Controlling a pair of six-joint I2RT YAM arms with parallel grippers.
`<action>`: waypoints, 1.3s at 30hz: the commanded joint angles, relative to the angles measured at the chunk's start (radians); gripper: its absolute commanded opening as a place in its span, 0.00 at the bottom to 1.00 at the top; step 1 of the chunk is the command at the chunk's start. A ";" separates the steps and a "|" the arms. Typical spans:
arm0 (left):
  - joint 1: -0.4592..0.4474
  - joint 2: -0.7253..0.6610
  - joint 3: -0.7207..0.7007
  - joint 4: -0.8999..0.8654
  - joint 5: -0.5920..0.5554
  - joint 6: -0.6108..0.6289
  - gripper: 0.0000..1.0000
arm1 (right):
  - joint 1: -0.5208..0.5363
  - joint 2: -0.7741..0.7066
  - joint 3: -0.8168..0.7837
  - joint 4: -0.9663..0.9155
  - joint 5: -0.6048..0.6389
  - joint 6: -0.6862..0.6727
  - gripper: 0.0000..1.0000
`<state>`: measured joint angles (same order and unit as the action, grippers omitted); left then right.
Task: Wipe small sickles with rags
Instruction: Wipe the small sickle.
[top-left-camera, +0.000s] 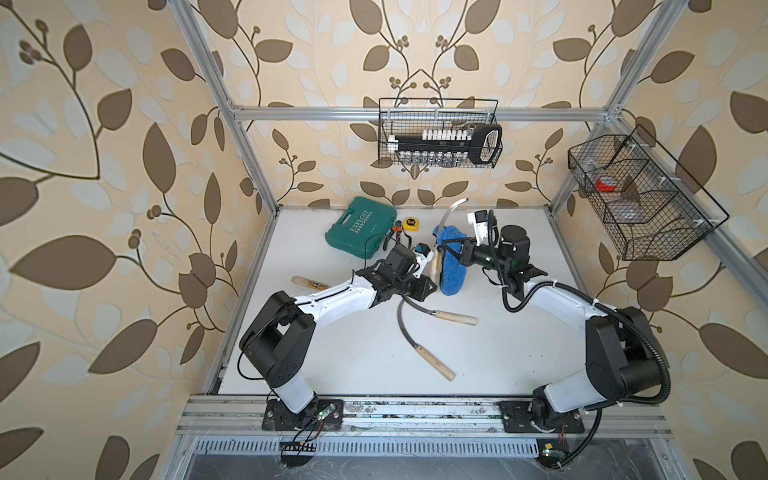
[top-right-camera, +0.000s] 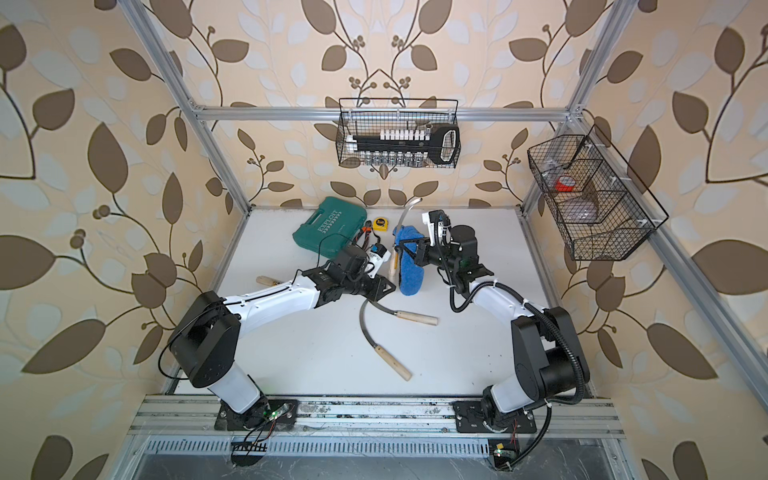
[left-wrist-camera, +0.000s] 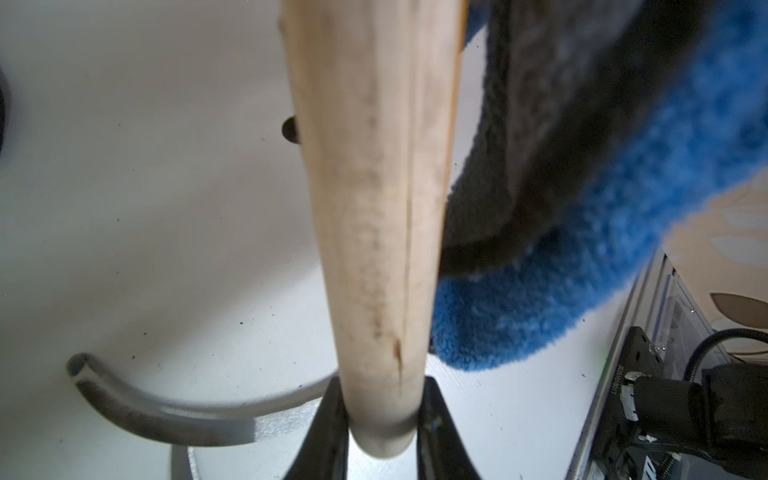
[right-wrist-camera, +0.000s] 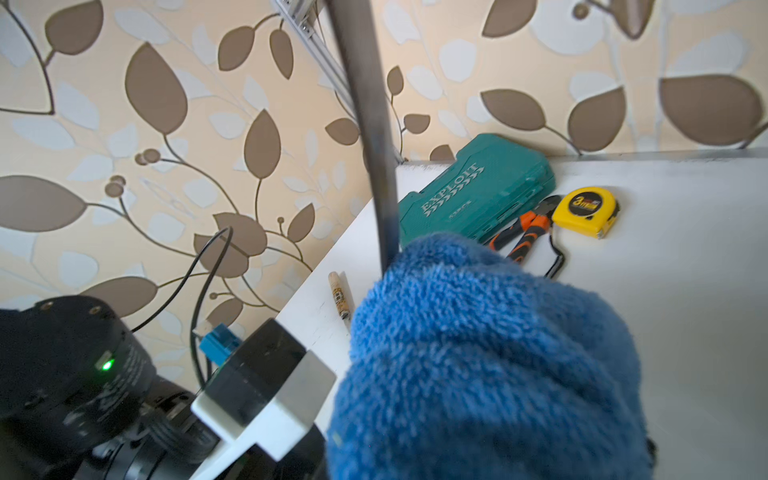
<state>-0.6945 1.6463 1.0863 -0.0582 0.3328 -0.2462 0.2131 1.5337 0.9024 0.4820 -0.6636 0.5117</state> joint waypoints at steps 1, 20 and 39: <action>-0.010 -0.054 -0.011 0.063 0.032 0.010 0.00 | -0.080 0.022 -0.030 0.139 -0.050 0.091 0.11; -0.007 -0.112 -0.176 0.146 0.019 -0.044 0.00 | 0.100 0.106 -0.003 0.092 -0.008 -0.018 0.12; 0.001 -0.074 -0.123 0.103 0.045 -0.023 0.00 | 0.031 0.164 0.201 0.204 -0.197 0.142 0.11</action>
<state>-0.6941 1.5757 0.9318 0.0254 0.3630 -0.2905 0.2558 1.6901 1.0393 0.6243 -0.7948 0.6075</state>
